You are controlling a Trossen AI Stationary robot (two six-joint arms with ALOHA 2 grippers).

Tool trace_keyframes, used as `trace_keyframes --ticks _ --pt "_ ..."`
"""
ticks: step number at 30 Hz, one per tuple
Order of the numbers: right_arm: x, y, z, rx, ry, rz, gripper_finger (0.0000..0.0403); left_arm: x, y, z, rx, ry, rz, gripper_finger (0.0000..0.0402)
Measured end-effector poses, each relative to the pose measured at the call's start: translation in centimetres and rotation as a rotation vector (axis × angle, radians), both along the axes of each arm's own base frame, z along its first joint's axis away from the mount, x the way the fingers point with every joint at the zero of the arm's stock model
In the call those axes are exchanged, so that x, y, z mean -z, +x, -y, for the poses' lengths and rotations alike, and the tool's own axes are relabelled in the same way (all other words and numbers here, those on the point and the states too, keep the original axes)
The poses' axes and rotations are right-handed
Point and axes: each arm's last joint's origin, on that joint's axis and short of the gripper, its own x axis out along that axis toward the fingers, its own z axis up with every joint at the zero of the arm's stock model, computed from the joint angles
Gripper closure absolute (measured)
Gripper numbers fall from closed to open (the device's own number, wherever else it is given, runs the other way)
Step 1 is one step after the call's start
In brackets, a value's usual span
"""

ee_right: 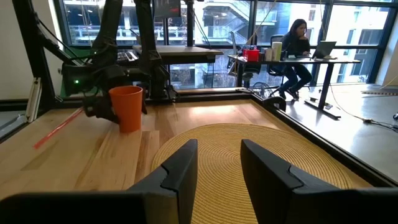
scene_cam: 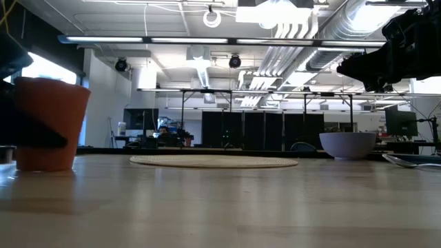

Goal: Pick & Place Utensil
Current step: Put the orange cup on the top right of the table mat

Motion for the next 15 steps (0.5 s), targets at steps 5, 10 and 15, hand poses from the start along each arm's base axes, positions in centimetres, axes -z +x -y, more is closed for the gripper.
trace_keyframes --ticks 5,10,15 --pt "0.0 0.0 0.0 0.0 0.0 0.0 0.0286 -0.07 0.8 0.04 0.014 0.014 -0.023 0.0046" --pt "0.01 0.0 0.0 0.0 0.0 0.0 0.0286 -0.14 0.9 0.05 0.008 0.015 -0.004 0.0091" --pt "0.01 0.0 0.0 0.001 0.0 0.0 0.0286 -0.16 0.92 0.05 0.007 0.019 0.001 0.0121"
